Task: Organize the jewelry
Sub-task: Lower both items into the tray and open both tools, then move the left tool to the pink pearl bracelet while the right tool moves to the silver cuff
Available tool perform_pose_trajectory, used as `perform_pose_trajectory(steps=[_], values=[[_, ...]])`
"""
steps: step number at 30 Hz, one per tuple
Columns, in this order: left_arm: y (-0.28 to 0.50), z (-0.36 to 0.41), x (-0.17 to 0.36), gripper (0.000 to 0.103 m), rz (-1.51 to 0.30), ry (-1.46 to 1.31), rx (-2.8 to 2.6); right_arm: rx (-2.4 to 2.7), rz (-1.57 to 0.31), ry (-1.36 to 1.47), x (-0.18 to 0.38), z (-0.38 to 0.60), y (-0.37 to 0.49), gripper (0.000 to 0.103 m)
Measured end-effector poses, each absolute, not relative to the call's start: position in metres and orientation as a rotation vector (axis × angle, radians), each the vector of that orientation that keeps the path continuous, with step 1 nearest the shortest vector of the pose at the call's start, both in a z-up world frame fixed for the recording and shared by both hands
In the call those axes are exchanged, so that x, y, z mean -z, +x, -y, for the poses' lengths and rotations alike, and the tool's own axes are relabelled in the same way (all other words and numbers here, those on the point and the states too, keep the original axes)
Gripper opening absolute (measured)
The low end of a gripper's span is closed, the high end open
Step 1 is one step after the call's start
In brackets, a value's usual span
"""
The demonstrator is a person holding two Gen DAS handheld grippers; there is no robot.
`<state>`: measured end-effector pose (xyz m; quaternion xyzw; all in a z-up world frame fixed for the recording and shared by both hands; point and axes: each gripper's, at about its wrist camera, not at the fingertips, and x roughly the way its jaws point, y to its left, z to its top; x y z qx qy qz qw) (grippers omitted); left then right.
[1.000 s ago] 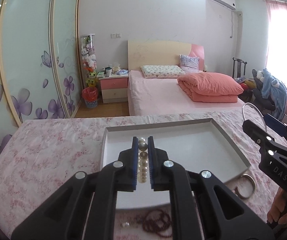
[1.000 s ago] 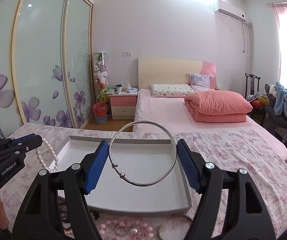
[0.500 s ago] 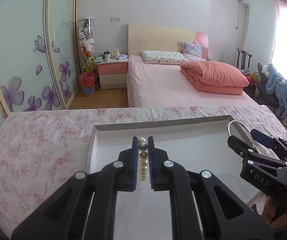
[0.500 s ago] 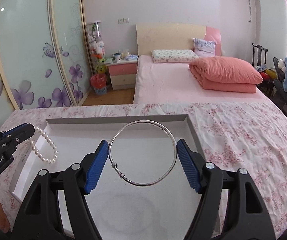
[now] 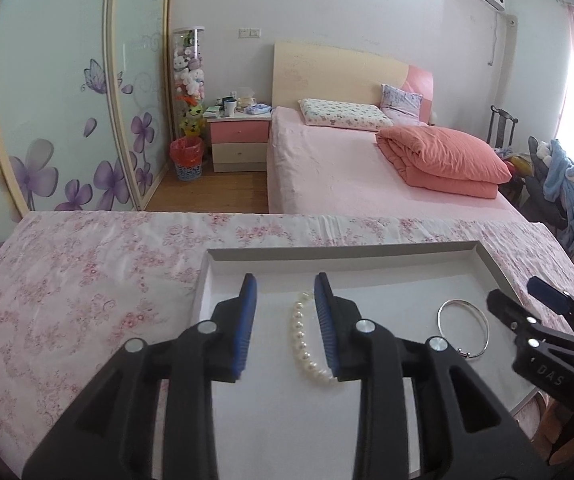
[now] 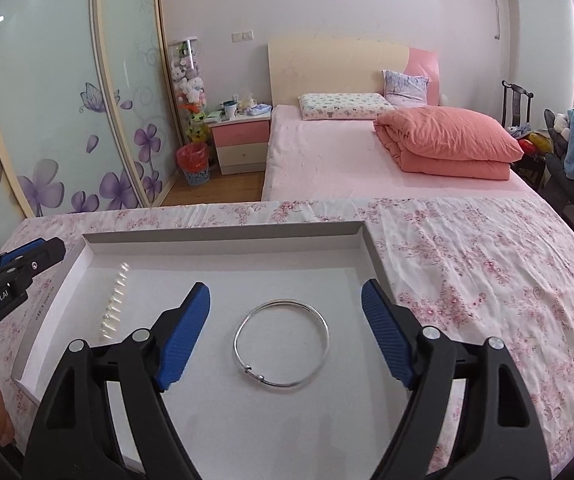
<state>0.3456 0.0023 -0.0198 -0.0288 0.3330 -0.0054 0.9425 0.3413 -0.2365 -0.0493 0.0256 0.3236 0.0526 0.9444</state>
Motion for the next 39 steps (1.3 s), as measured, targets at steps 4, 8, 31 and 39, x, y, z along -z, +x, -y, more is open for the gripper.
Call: perform_pose_trajectory(steps=[4,8,31,39], values=[[0.329,-0.009,0.012,0.031,-0.664,-0.059,-0.004,-0.096,-0.645,0.059,0.042,0.244,0.328,0.078],[0.305,-0.016,0.003,0.034,-0.648,-0.065,-0.013,-0.09,-0.629,0.066,0.036,0.252,0.309,0.078],[0.163,-0.025,0.032,0.065,-0.693,-0.085,0.058,-0.076,-0.849,0.002,0.094,0.284,0.219,0.078],[0.158,-0.018,0.038,0.065,-0.707,-0.074,0.081,-0.054,-0.908,-0.019,0.105,0.281,0.237,0.078]])
